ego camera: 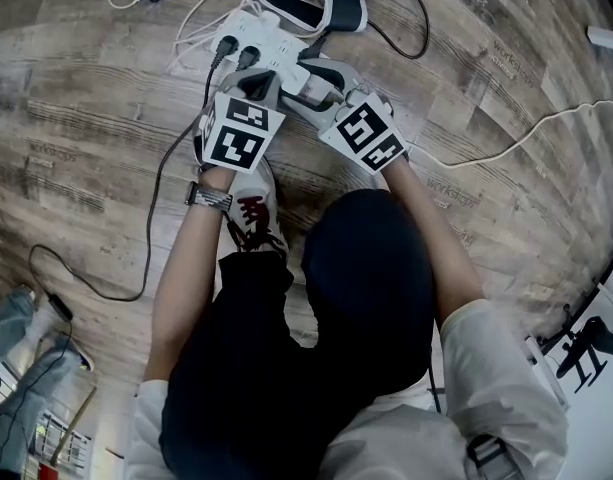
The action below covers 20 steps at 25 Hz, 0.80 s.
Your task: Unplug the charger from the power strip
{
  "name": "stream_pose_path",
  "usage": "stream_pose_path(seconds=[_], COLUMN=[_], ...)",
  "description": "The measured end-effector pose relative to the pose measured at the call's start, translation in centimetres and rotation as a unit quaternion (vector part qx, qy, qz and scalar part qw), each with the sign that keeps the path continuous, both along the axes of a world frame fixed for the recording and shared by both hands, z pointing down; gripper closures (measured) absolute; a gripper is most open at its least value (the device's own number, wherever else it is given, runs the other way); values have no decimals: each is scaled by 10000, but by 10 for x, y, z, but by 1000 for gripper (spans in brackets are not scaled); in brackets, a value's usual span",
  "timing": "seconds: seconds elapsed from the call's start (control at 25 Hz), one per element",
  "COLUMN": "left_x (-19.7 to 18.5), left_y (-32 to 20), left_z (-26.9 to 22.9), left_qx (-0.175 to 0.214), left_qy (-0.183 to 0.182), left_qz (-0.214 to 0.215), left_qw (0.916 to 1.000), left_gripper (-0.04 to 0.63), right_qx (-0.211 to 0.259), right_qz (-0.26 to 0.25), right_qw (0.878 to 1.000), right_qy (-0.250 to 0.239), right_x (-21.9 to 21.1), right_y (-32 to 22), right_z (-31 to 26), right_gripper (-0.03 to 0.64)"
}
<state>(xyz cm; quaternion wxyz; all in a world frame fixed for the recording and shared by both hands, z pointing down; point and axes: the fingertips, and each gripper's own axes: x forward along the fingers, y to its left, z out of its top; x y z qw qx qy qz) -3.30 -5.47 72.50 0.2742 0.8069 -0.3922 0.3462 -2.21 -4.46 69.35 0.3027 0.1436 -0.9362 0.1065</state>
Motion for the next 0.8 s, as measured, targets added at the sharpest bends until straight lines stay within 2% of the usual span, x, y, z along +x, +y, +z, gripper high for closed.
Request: stream_pose_path(seconds=[0.24,0.32,0.56,0.64,0.8], left_x=[-2,-2,-2,-2,-2], left_y=[1,1,-1,-1,-1], left_z=[0,-1,0,0,0], left_qx=[-262,-248,-154,-175,-172], left_qy=[460,431,292,294,294], left_qz=[-337,-333,-226,-234,-249], left_qw=[9980,9982,9992,9991,9991], left_gripper=[594,594,594,594,594], right_qx=[547,497,-108,-73,305], right_qz=[-247,-190,229,214,-32], right_qw=[9976,9980,9996,9997,9993], right_qy=[356,331,-80,-43,228], right_x=[1,1,2,2,1], right_y=[3,2,-2,-1,1], right_z=[-1,-1,0,0,0], right_gripper=[393,393,391,391,393])
